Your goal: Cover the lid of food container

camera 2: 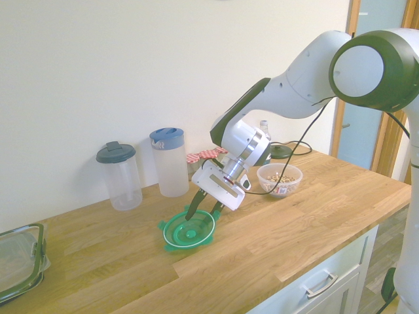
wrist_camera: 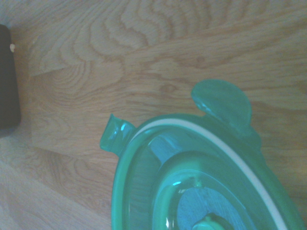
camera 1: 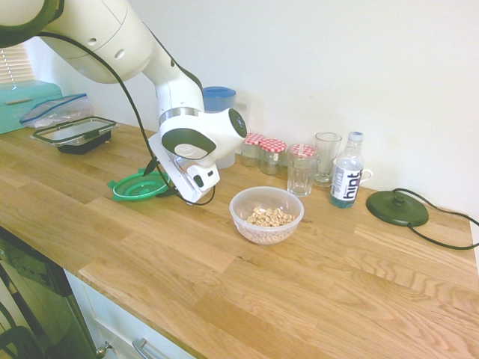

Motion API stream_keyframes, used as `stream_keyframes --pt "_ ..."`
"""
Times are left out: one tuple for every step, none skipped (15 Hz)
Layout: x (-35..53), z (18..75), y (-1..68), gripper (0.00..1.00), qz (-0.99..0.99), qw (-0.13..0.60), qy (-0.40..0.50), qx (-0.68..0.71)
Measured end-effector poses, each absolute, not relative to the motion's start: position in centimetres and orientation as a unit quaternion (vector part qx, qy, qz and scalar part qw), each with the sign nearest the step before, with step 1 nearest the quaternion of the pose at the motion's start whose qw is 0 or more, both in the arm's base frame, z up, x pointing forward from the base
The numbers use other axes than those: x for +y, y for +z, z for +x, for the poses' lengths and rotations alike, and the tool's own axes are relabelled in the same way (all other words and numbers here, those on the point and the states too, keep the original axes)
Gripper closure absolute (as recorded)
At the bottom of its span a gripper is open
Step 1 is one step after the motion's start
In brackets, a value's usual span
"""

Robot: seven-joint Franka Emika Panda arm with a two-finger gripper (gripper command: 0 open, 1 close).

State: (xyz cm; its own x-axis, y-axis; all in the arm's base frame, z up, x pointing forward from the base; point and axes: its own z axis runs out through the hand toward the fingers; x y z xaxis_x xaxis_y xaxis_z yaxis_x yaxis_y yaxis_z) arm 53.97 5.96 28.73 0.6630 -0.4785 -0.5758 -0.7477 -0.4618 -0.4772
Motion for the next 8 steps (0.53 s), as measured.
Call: stream_keyframes --pt "5.8 54.0 28.6 1.0 -0.834 0.366 0.184 0.369" --pt "5.7 54.0 28.5 1.0 -0.834 0.366 0.184 0.37" --pt "5.5 54.0 28.3 1.0 -0.833 0.365 0.185 0.372" --pt "5.3 54.0 28.3 1.0 -0.833 0.365 0.185 0.374" --pt "5.2 54.0 28.2 1.0 -0.832 0.365 0.185 0.375" --pt "5.1 53.9 28.0 1.0 -0.832 0.364 0.185 0.376" --pt "4.9 53.8 27.9 1.0 -0.831 0.364 0.186 0.378" --pt "4.8 53.7 27.8 1.0 -0.83 0.363 0.187 0.379"
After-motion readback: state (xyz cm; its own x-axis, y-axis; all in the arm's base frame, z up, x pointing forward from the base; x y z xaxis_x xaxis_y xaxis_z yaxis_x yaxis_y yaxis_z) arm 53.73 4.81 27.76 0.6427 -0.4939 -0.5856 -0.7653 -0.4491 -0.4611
